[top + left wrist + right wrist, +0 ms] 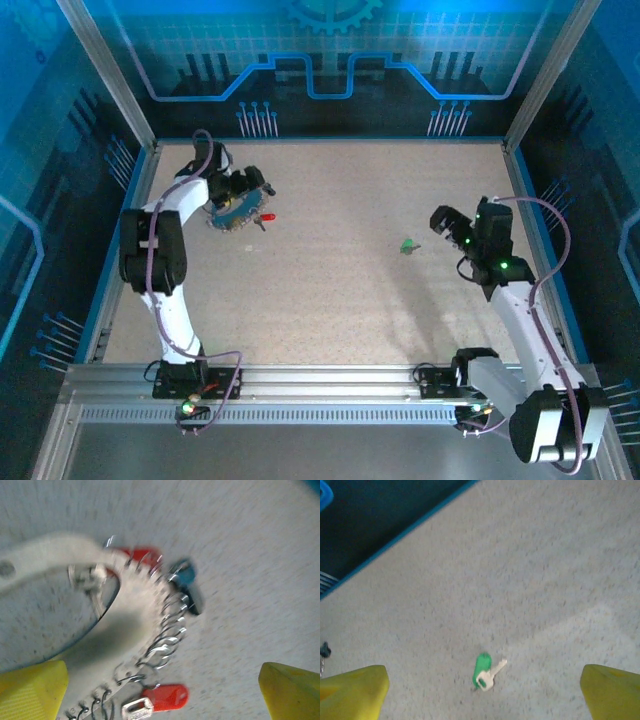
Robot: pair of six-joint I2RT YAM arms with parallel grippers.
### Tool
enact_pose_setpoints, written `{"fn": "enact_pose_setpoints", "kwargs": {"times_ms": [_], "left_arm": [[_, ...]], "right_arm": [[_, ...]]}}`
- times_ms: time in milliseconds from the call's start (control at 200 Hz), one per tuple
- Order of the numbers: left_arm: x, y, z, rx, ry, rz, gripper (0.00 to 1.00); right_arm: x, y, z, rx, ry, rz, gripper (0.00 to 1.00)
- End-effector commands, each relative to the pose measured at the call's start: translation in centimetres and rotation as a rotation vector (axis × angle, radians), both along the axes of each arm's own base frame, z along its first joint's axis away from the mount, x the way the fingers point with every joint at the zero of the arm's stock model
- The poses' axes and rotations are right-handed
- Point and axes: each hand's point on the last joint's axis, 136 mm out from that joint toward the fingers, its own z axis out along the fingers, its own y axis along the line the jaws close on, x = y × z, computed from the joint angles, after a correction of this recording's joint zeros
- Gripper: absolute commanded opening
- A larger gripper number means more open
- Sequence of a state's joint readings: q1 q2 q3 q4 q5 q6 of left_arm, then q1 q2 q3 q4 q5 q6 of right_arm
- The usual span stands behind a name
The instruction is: Put the keys on the keyring
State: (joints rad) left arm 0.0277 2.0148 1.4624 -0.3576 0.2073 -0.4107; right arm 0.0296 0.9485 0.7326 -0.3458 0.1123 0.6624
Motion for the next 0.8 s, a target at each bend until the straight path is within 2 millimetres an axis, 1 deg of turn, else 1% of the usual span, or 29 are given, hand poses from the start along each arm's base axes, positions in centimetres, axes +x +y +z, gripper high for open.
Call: {"fn": "enact_pose_setpoints", "kwargs": {"times_ms": [0, 75, 185, 275, 390, 535, 625, 725, 795], "left_arm": [[-1.8, -1.2, -1.6, -0.105, 0.139, -0.029, 0.99], [-1.7, -2.2, -2.2, -0.157, 0.132, -0.03, 0.99], [-1.7, -2.6, -3.3, -0.178, 0.139, -0.013, 0.99], [-2.5, -3.6, -3.9, -0.218, 0.159, -0.004, 0.99], [-4.0, -5.7, -4.4, -0.225, 0.163, -0.013, 0.99], [-7.2, -10.8, -4.5, -0.28, 0.182, -0.051, 0.99], [-10.0, -14.0, -5.1, -0.29, 0.197, -0.073, 0.99], [-13.4, -18.0, -5.8, -0.36, 0.254, -0.096, 0.99], [-15.6, -20.7, -5.7, -0.412, 0.271, -0.119, 0.99]], "right_arm": [[-1.5, 1.8, -1.7, 0.014, 0.084, 0.047, 0.99], [-1.6, 2.6, -1.7, -0.01, 0.089, 0.079, 0.99], [-1.4, 3.3, -1.3, -0.068, 0.092, 0.103, 0.99], [-1.3, 3.7, -1.1, -0.085, 0.098, 0.106, 1.0], [-0.8, 4.3, -1.1, -0.074, 0.101, 0.122, 1.0], [-0.3, 4.9, -1.4, -0.079, 0.113, 0.137, 1.0], [0.0, 5.5, -1.7, -0.082, 0.121, 0.164, 1.0], [0.0, 5.7, -2.1, -0.105, 0.136, 0.183, 1.0], [-0.1, 5.9, -2.5, -0.114, 0.142, 0.202, 1.0]]}}
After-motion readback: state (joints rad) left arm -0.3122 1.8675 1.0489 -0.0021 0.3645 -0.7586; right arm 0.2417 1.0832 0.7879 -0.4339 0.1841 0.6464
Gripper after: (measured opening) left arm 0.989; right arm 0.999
